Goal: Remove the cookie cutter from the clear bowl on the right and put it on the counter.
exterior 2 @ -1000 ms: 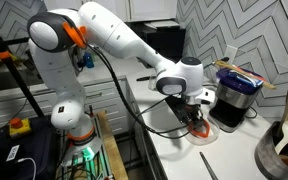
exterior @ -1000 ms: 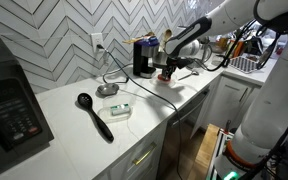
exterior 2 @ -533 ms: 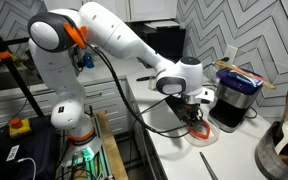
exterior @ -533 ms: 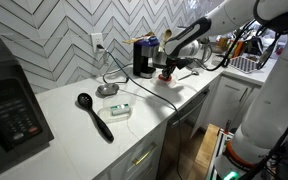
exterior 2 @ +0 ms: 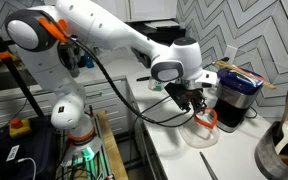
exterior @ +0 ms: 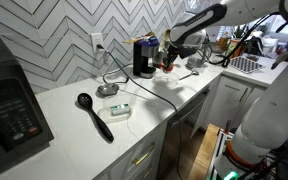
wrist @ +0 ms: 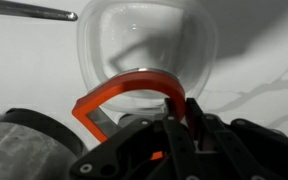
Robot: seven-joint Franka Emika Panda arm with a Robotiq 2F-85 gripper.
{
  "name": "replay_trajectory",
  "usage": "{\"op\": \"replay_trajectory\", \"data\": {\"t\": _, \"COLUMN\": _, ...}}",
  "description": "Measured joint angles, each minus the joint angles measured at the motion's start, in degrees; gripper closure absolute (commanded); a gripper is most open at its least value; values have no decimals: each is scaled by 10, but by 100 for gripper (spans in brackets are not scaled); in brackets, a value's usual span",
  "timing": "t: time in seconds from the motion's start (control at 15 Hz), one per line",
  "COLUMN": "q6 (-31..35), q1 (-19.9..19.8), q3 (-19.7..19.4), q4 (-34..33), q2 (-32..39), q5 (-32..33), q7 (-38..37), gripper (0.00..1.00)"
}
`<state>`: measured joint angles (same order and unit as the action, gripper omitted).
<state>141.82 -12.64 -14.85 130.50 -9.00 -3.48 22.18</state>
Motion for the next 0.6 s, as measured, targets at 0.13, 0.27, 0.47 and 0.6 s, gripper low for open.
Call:
{"op": "replay_trajectory", "data": {"t": 0.13, "q6": -71, "q1": 6, "q3": 0, "q4": 0, "q2": -55, "q5": -17, "q7": 4, "gripper": 96}}
{"op": "replay_trajectory", "data": {"t": 0.27, "q6": -176, "q1": 19, "q3": 5, "q4": 4, "q2": -107, "q5": -30, "q7": 9, "gripper": 96}}
{"op": "replay_trajectory", "data": {"t": 0.47, "q6": -284, "q1": 46, "q3": 20, "q4": 24, "q2": -159, "q5": -37, "q7": 6, "gripper": 96}}
{"op": "replay_trajectory", "data": {"t": 0.6, "q6": -274, "q1": 61, "q3": 34, "q4": 44, "q2": -170, "q5": -38, "q7": 3, "gripper": 96}}
